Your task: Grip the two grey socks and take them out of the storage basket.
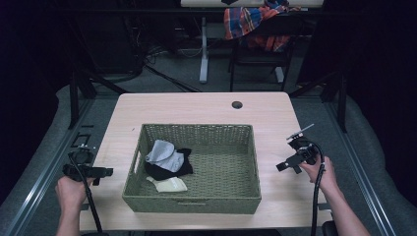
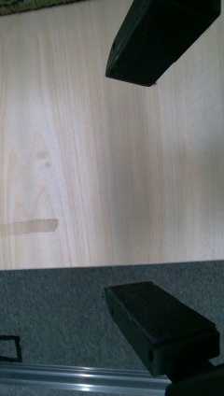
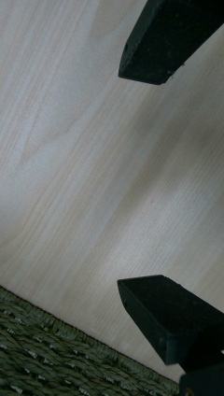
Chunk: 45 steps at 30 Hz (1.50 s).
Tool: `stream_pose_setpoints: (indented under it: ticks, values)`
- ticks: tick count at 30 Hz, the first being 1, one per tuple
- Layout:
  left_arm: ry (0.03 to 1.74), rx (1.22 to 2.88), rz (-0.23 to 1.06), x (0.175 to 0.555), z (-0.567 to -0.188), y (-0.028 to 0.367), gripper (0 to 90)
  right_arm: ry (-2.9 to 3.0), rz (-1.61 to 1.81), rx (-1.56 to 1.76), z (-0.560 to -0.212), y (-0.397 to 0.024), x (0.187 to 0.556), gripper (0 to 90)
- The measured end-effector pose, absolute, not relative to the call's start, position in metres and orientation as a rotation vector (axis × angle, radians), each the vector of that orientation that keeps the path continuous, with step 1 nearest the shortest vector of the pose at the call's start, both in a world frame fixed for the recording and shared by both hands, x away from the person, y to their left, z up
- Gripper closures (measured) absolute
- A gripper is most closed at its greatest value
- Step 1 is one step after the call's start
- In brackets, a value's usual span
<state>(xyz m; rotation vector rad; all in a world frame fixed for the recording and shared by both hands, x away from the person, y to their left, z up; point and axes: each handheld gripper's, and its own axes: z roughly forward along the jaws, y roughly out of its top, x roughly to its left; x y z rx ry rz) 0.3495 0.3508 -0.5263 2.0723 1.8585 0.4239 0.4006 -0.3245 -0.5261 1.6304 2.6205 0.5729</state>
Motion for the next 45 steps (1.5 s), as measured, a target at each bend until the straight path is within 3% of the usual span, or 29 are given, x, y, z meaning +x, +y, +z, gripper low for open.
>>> stream_pose_setpoints:
  ticks: [23, 41, 43, 45]
  values:
    - [1.878, 2.070, 0.435, 0.350, -0.526, 0.352, 0.2, 2.676, 0.510, 1.599, -0.531, -0.318, 0.401, 4.0]
    - [1.864, 2.061, 0.472, 0.342, -0.499, 0.342, 0.1, 2.646, 0.550, 1.608, -0.531, -0.314, 0.399, 4.2]
    - [1.852, 2.067, 0.483, 0.342, -0.495, 0.339, 0.1, 2.748, 0.409, 1.520, -0.524, -0.318, 0.404, 4.2]
    - [1.840, 2.059, 0.499, 0.341, -0.488, 0.334, 0.1, 2.668, 0.516, 1.591, -0.529, -0.316, 0.400, 4.2]
